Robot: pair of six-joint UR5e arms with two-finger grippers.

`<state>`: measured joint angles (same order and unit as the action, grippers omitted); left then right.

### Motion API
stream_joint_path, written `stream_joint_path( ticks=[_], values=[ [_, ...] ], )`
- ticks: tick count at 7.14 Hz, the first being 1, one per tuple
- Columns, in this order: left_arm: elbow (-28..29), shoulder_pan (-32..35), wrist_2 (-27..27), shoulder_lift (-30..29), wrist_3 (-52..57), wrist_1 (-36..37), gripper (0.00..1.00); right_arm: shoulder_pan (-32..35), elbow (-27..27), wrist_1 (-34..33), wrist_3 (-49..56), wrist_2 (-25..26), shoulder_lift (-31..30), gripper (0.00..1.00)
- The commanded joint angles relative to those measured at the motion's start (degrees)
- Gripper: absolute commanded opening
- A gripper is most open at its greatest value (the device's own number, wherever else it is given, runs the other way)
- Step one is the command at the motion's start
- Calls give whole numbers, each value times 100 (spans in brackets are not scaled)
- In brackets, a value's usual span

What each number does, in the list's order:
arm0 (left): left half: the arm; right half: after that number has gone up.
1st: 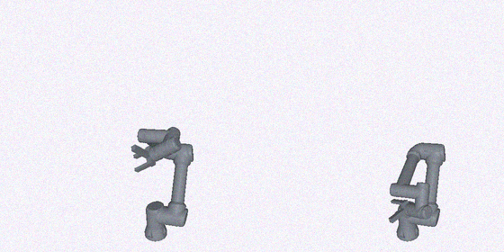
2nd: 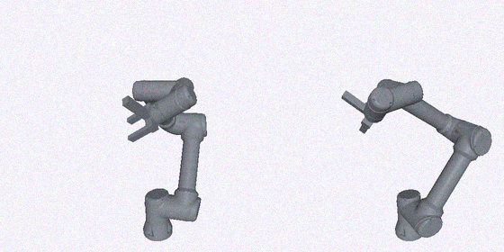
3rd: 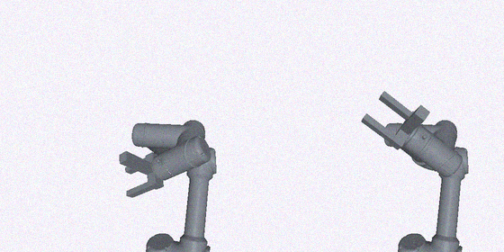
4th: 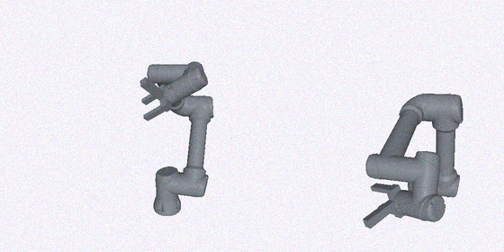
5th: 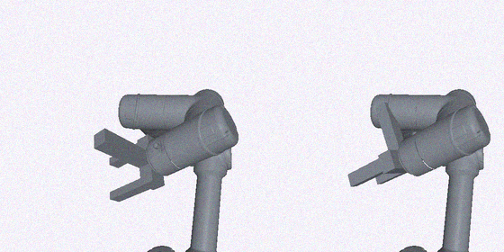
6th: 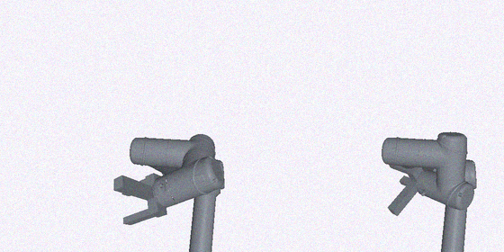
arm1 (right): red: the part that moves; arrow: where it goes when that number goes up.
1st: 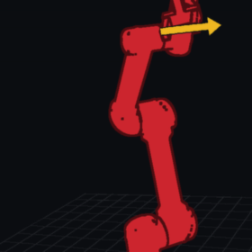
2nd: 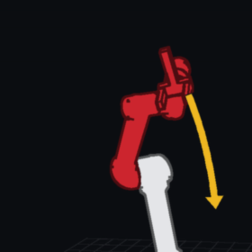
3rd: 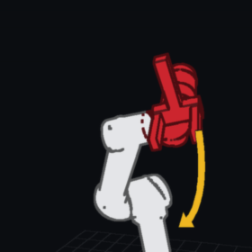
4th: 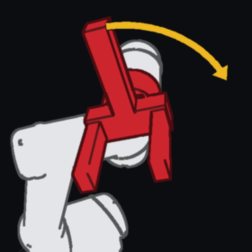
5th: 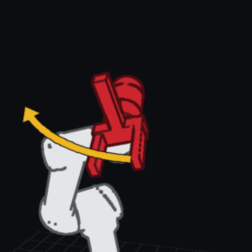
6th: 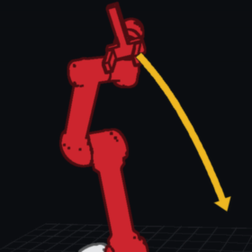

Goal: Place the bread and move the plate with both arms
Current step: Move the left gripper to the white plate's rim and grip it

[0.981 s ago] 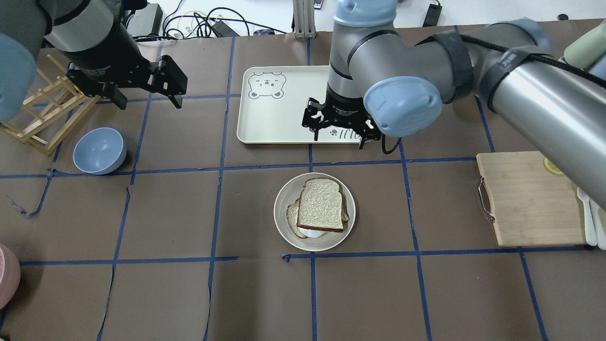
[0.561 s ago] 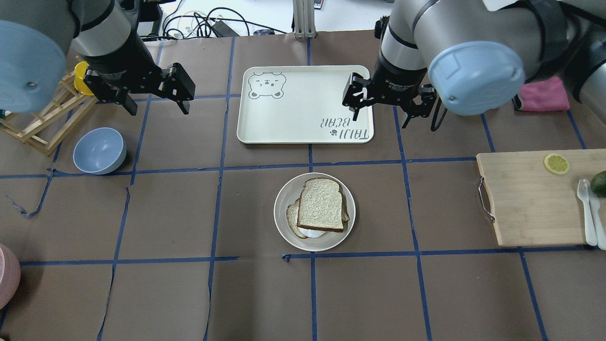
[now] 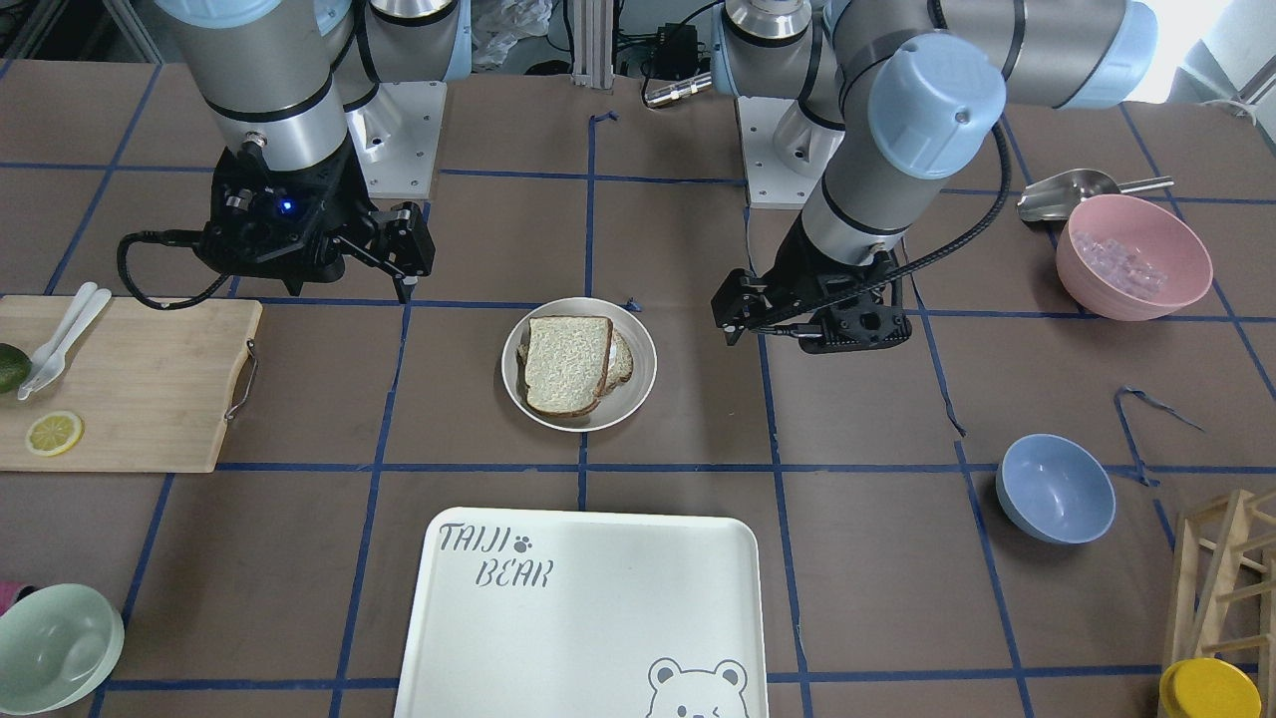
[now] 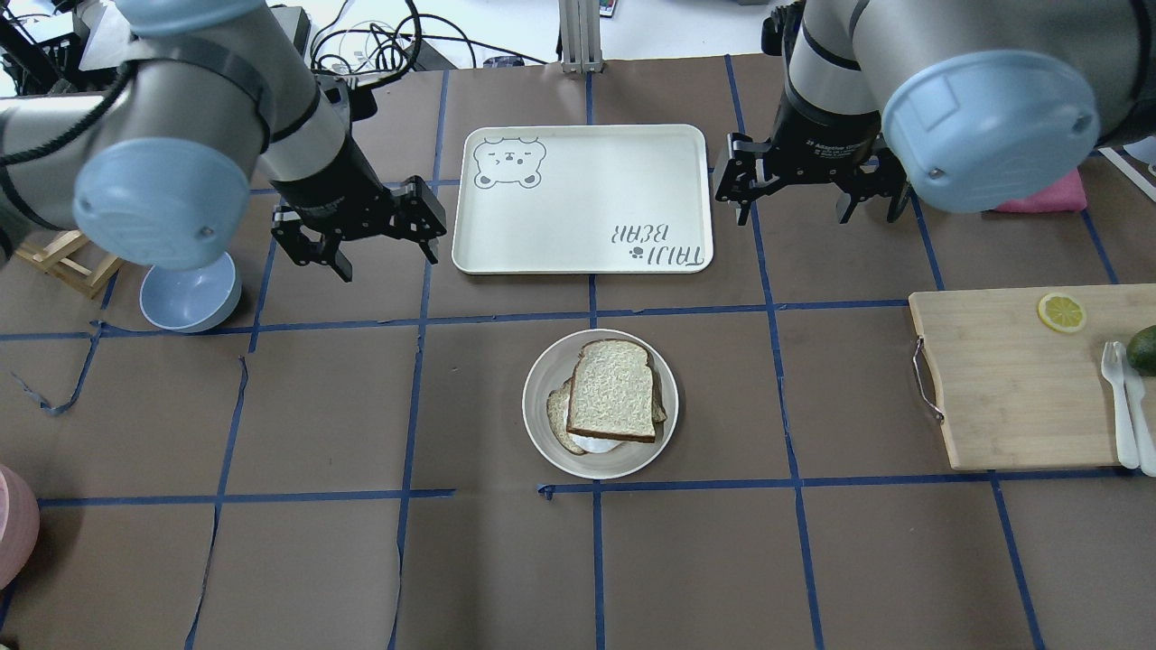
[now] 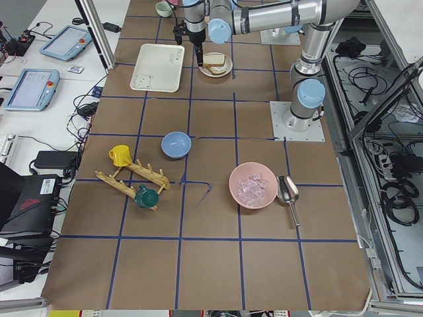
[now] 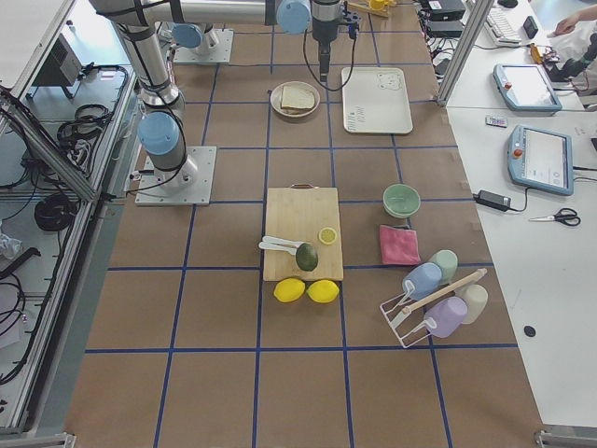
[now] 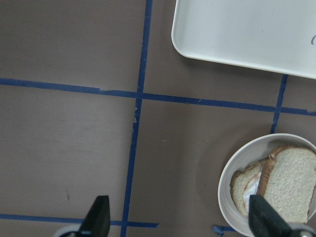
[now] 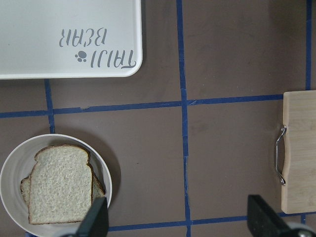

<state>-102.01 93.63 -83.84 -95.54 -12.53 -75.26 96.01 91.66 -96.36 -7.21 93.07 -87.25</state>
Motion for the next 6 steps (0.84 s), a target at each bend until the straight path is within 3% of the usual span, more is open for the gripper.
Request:
stream_joint_path(
  ticks=[1, 2, 4, 6],
  values=[
    [-982, 225, 191, -78, -171, 1071, 100, -12, -17, 64, 456, -270, -72, 100],
    [-1396, 278, 436, -104, -162, 1440, 100, -30, -17, 74, 884, -672, -64, 100],
    [-1777, 374, 726, -297, -162, 1795, 100, -56, -61, 56, 879, -432, -133, 100],
    [-1804, 472, 798, -613, -171, 1996, 98, -467, -70, 326, 871, -404, -317, 100]
  ],
)
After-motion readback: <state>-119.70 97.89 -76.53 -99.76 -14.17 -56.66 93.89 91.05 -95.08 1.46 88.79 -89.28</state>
